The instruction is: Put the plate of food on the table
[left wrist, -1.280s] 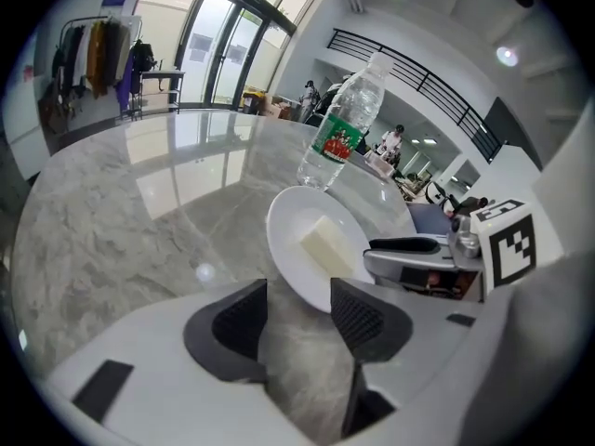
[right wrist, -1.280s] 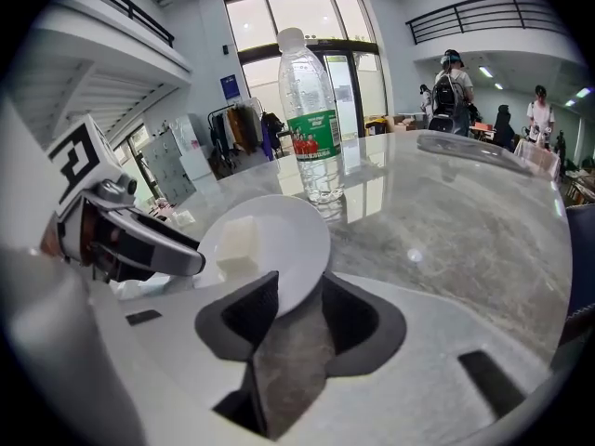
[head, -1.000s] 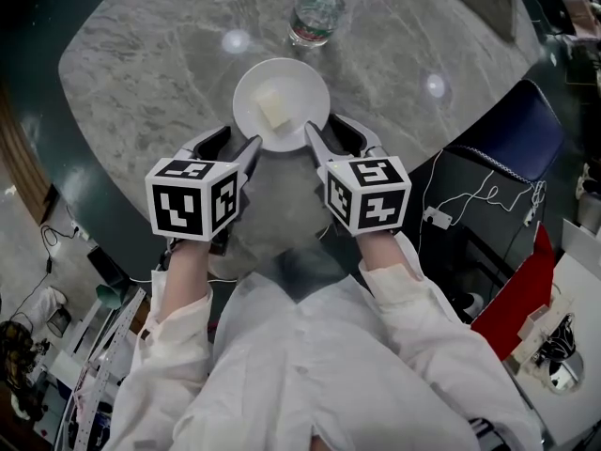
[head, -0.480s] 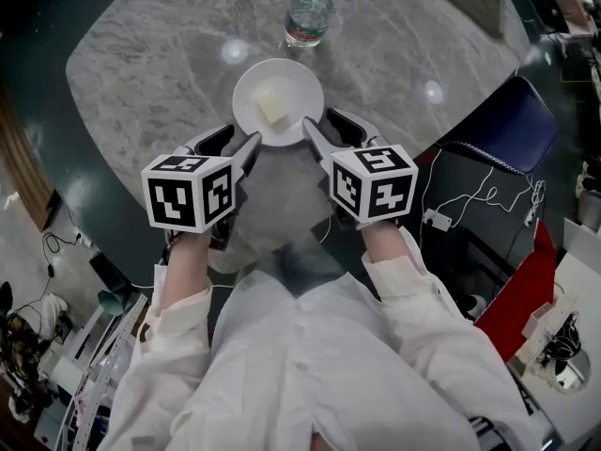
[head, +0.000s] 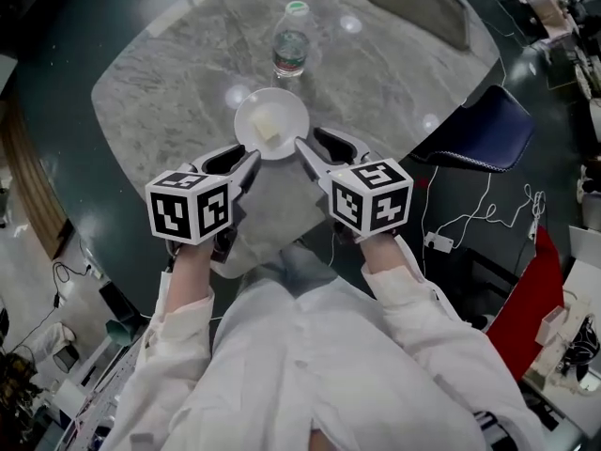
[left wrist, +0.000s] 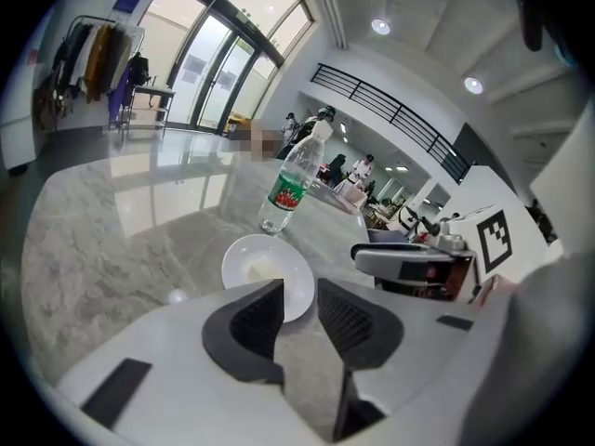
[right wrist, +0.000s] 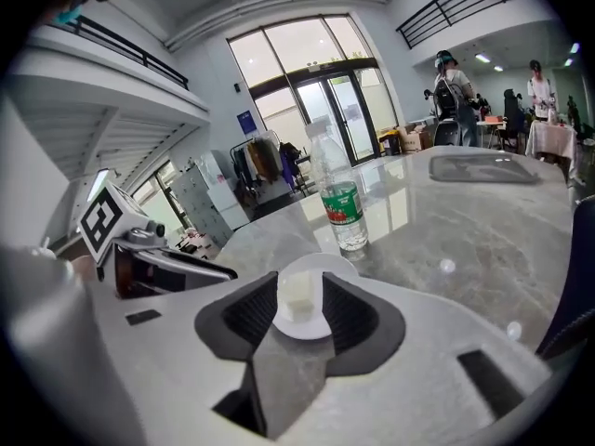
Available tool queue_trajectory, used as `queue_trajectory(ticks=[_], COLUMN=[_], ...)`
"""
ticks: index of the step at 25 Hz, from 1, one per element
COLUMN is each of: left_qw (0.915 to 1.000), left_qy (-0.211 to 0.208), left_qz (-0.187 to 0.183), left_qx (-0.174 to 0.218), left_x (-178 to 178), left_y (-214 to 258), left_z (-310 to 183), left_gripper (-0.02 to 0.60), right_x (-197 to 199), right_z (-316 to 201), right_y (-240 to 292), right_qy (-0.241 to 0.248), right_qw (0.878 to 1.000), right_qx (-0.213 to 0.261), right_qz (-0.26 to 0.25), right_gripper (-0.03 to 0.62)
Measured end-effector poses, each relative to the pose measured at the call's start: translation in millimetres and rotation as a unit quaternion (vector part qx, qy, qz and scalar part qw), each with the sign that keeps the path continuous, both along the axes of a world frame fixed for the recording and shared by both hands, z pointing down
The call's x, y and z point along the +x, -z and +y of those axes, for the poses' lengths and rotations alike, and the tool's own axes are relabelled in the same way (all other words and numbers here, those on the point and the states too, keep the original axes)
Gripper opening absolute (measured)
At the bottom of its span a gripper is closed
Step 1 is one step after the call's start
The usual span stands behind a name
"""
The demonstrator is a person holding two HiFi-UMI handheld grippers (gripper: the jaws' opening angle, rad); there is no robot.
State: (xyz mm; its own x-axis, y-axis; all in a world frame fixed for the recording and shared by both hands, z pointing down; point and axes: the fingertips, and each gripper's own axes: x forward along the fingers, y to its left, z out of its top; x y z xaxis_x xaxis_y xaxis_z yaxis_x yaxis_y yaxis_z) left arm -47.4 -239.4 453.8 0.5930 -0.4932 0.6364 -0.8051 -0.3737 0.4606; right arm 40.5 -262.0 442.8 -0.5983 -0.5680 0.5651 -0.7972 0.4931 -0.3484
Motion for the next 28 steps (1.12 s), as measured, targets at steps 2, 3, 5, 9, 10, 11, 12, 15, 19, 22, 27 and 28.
queue_trajectory(ticks=[2, 3, 5, 9, 10, 11, 12, 15, 19, 22, 27, 28], left_qw=[0.9999, 0.9997, 0.9988, 0.9944, 0.9933, 0.9923, 0.9914, 0.9889, 0.9852, 0.9834, 0.9804, 0.9799], left_qy=[-0.003, -0.005, -0.002, 0.017, 0.02, 0.022, 0.023, 0.027, 0.035, 0.038, 0.039, 0.038], left_qz=[0.005, 0.008, 0.013, 0.04, 0.047, 0.052, 0.056, 0.06, 0.067, 0.077, 0.076, 0.077], left_qx=[0.016, 0.025, 0.048, 0.097, 0.104, 0.11, 0.116, 0.133, 0.154, 0.16, 0.178, 0.18], left_x=[2, 4, 6, 6, 6, 6, 6, 6, 5, 7, 16, 18], left_y=[15, 23, 38, 70, 77, 83, 89, 107, 126, 132, 142, 144], left_z=[4, 7, 11, 14, 15, 15, 16, 18, 23, 28, 40, 43], left_gripper=[0.096, 0.087, 0.066, 0.043, 0.041, 0.04, 0.038, 0.038, 0.038, 0.038, 0.038, 0.038], right_x=[1, 2, 5, 5, 4, 4, 5, 7, 10, 8, 1, -1], right_z=[5, 8, 13, 24, 26, 28, 30, 36, 45, 52, 65, 68], right_y=[16, 24, 40, 66, 72, 78, 85, 107, 134, 141, 153, 154], right_qy=[0.002, 0.002, 0.002, 0.001, 0.001, 0.003, 0.004, 0.006, 0.004, 0.01, 0.019, 0.022], right_qw=[1.0, 1.0, 0.999, 0.997, 0.997, 0.996, 0.995, 0.992, 0.983, 0.981, 0.979, 0.979], right_qx=[0.014, 0.024, 0.042, 0.061, 0.066, 0.072, 0.08, 0.111, 0.165, 0.175, 0.178, 0.18], right_qz=[-0.002, -0.004, -0.008, -0.04, -0.047, -0.05, -0.052, -0.066, -0.079, -0.081, -0.096, -0.096], right_gripper=[0.135, 0.119, 0.077, 0.062, 0.052, 0.045, 0.037, 0.02, 0.005, 0.003, 0.003, 0.003])
